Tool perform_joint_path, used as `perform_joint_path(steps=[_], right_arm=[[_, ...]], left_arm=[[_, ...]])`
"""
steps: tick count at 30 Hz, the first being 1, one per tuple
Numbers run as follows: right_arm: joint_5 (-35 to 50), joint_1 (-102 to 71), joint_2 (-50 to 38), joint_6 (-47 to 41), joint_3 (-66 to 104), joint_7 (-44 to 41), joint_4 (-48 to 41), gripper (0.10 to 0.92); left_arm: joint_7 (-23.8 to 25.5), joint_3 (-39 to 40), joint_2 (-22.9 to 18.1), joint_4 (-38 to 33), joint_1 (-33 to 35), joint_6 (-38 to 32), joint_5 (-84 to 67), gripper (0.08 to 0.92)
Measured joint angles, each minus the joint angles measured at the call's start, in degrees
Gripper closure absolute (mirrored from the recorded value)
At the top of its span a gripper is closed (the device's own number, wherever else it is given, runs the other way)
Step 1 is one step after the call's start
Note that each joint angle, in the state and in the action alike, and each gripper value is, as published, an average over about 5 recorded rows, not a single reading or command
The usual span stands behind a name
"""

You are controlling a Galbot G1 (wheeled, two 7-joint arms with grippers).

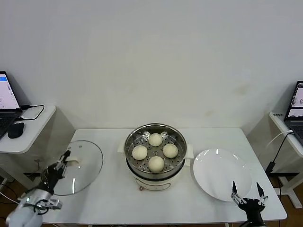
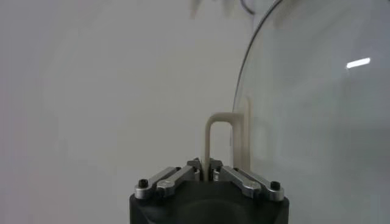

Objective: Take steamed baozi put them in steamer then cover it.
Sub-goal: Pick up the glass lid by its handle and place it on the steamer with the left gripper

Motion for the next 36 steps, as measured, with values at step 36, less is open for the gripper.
perform_joint_path(steps=[36], right_arm=[[-5.92,1.00,0.91,0.87,-3.79,-0.60,-0.79,0.203]], left_arm=[[24.41,34.88,-1.09,-17.99,-27.97,26.43,1.90,0.854]])
